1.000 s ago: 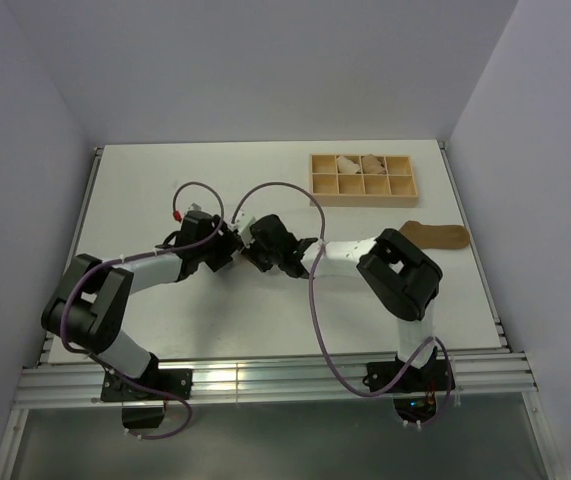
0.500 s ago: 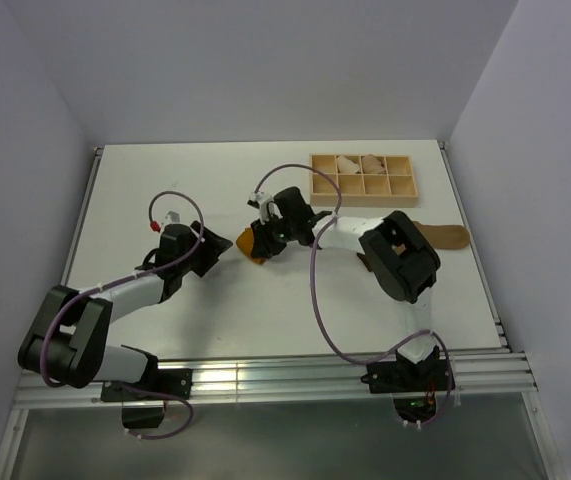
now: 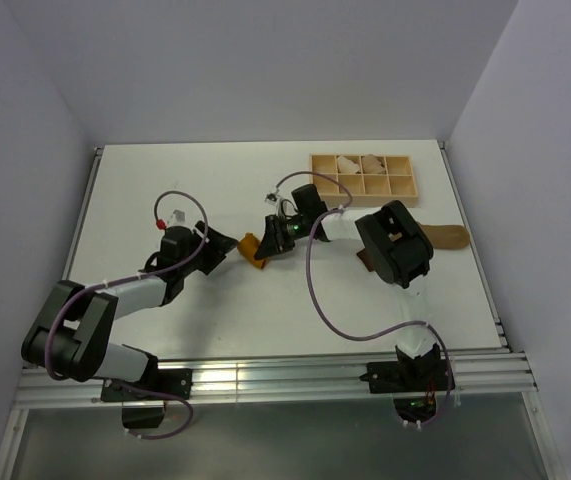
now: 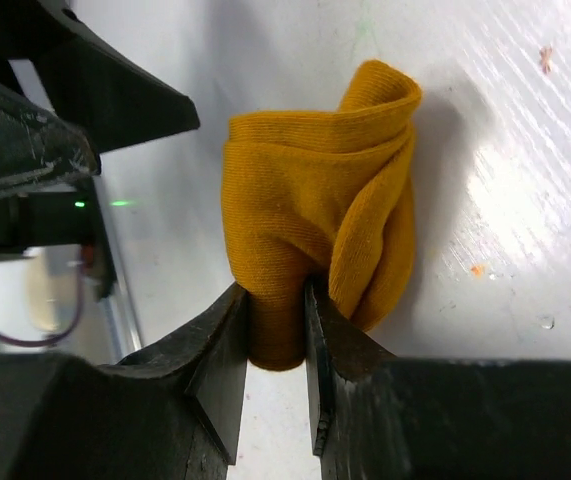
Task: Roll the socks
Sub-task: Roll the sock at the center of the board.
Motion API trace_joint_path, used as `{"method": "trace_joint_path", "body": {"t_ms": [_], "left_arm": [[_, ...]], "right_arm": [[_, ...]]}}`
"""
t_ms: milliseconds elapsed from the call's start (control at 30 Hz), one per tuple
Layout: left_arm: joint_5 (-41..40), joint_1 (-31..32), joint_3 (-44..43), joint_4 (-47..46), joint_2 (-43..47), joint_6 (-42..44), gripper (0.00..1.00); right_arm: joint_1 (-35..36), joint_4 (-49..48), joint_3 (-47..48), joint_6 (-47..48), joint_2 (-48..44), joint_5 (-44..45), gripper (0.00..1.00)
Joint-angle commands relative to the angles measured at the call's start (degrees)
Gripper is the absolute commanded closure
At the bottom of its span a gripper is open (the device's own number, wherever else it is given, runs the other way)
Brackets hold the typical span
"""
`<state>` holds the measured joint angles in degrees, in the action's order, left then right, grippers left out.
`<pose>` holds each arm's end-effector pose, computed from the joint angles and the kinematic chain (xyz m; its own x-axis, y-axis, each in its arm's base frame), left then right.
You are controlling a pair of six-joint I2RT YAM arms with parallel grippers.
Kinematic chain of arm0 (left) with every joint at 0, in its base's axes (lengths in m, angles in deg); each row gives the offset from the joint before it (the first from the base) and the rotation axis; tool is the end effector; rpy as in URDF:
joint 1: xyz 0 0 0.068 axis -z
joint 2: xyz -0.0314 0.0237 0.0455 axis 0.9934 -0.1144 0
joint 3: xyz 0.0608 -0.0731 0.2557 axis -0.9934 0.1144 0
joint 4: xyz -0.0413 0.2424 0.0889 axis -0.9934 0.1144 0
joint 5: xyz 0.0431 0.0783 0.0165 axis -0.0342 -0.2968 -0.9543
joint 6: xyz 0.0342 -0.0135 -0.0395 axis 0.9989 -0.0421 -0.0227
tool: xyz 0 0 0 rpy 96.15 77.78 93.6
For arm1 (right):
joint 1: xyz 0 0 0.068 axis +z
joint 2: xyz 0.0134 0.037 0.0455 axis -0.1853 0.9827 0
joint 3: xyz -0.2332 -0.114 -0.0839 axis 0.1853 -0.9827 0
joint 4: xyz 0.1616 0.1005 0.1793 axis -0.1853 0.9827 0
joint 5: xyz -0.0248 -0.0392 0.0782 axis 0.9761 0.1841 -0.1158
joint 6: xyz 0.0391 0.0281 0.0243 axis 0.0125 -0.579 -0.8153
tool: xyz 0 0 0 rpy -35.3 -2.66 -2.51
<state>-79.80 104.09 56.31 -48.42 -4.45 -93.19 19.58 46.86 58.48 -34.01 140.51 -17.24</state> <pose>0.2441 -0.0958 0.1566 -0.5944 -0.7290 -0.3395 -0.2238 0.5554 -0.8009 0.3565 0.2405 0.1181 -0.8284 -0.2647 -0.4937 -0.5596 0.3507 0.7509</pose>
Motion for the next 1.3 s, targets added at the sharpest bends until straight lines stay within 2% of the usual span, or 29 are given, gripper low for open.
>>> {"method": "trace_joint_path", "body": {"t_ms": [0,233,467,767,1033,1133,1233,1267], "left_arm": [[1.36,0.95,-0.63,-4.05,-1.59,1.21,0.31],[0.66,2.45,-1.51,-4.84,-4.76,1.21,0.32],[0.31,3.59,-2.83,-7.21,-9.07,1.04,0.33],[1.89,4.12,-3.44,-14.59,-14.43,-0.98,0.35],[1.01,5.7,-5.47,-13.63,-18.12,-0.98,0.37],[0.4,6.14,-5.73,-12.93,-19.0,-0.99,0.43],[-0.04,6.49,-5.73,-11.88,-19.44,-0.81,0.52],[-0.22,6.49,-6.17,-11.26,-19.44,-0.29,0.59]], "right_arm": [[-0.81,1.88,-3.1,-6.45,4.06,-3.47,0.97],[-2.49,-1.29,-3.9,-11.46,5.03,-5.85,0.94],[-2.66,-0.85,-3.37,-11.82,6.0,-6.37,0.92],[-2.66,0.82,-2.49,-11.02,6.52,-5.93,0.92],[-2.66,1.26,-2.05,-10.68,7.05,-5.76,0.92],[-2.66,2.05,-1.87,-10.24,6.88,-5.14,0.92],[-2.66,2.31,-1.96,-9.97,6.52,-4.44,0.89],[-2.66,2.31,-2.05,-9.8,6.09,-4.18,0.88]]}}
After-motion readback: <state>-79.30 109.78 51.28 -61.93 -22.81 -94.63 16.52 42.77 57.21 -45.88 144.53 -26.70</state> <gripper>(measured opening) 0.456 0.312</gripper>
